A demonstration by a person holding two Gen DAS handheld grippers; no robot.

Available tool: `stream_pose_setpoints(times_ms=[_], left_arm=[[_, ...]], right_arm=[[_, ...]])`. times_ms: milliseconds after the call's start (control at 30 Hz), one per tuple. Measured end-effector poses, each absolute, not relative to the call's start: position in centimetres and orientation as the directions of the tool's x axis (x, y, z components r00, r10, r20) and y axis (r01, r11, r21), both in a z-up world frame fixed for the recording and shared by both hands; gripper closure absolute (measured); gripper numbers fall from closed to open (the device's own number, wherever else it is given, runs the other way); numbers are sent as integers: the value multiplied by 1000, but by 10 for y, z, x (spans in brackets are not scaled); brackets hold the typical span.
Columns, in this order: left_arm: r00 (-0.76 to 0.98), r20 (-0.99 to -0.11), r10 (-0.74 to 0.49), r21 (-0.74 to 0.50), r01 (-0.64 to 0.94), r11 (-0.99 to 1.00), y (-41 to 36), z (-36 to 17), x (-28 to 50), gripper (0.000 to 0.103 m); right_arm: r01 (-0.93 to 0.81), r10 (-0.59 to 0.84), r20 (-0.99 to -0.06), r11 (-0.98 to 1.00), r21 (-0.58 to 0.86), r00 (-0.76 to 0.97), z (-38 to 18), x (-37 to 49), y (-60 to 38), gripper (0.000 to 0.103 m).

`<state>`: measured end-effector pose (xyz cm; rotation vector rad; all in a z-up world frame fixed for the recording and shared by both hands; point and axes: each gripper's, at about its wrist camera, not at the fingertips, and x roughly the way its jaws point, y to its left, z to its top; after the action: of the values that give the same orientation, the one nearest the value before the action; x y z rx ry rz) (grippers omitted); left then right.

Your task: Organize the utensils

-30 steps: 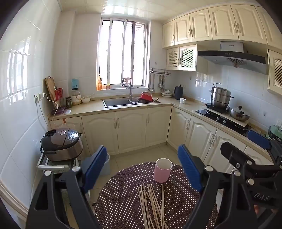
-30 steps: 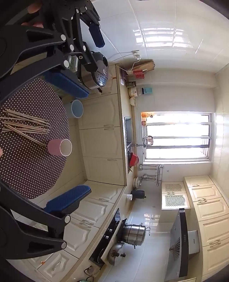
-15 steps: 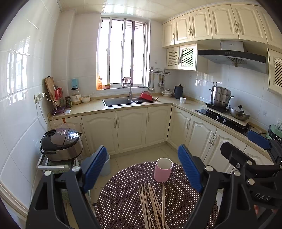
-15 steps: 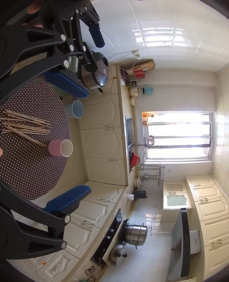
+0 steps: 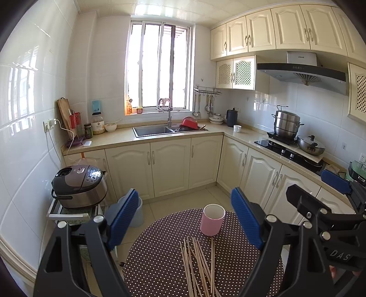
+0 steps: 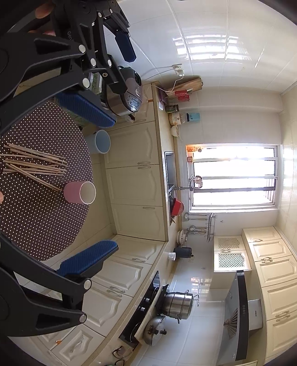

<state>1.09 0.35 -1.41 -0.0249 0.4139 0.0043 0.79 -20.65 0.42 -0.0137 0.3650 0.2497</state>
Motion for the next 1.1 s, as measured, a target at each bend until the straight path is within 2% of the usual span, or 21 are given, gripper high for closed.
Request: stream_pose_setpoints(times_ms=[1100], left_arm=[[883, -468, -36, -29, 25, 999, 2, -31, 27, 21]], right_arm=[[-214, 217, -427, 975, 56, 878, -8, 22, -211, 6]])
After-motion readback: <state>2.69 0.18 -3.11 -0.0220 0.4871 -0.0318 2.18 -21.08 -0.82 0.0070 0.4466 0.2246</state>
